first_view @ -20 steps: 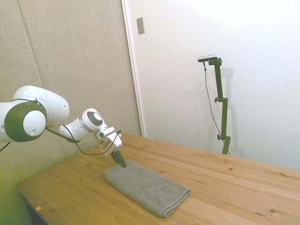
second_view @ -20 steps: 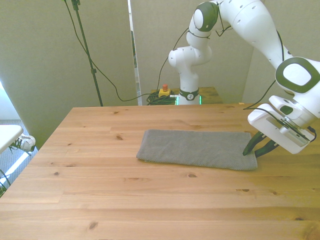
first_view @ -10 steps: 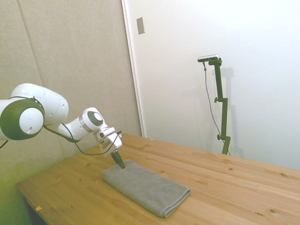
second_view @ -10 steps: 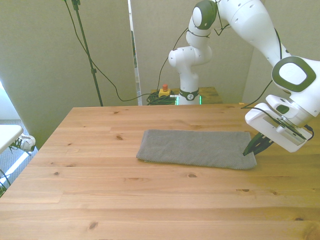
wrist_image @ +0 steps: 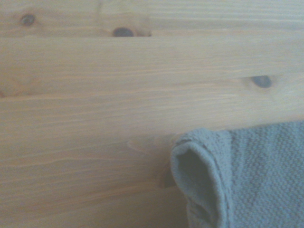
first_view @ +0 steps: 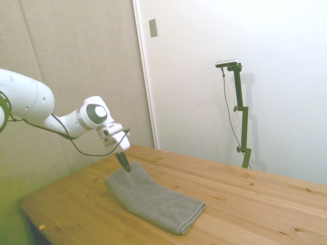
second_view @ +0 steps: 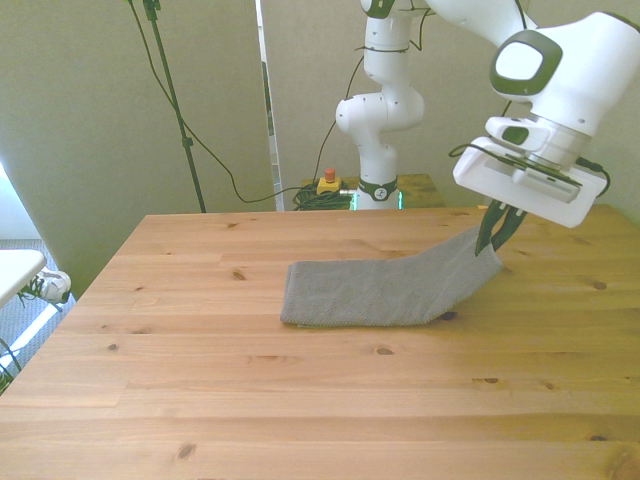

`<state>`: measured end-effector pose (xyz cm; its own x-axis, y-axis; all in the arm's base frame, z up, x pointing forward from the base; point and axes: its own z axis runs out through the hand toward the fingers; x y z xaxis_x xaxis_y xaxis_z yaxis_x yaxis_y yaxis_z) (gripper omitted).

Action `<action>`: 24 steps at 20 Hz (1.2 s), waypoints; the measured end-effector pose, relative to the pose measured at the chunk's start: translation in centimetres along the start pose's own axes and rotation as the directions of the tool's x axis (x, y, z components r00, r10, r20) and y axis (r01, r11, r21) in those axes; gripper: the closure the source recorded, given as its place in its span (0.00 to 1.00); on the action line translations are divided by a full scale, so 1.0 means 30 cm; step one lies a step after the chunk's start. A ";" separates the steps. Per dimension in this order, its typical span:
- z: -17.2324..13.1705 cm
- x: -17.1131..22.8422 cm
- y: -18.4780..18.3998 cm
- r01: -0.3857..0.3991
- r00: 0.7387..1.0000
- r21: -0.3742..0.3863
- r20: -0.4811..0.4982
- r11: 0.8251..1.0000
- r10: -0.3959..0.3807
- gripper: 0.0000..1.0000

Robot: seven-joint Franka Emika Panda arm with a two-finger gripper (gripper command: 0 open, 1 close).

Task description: Fold the towel

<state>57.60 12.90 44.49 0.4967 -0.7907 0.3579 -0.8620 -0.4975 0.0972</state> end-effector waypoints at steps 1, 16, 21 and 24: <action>-0.011 0.030 0.022 -0.013 1.000 0.009 0.010 1.000 0.013 1.00; -0.027 0.537 0.353 -0.138 0.978 0.143 0.177 0.980 0.112 1.00; 0.142 0.684 0.449 -0.172 0.964 0.102 0.222 0.980 0.146 1.00; 0.223 0.745 0.486 -0.193 0.958 0.078 0.230 0.978 0.171 1.00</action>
<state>56.81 -14.42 47.70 0.3517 -0.9247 0.1456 -0.9312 -0.3614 -0.0462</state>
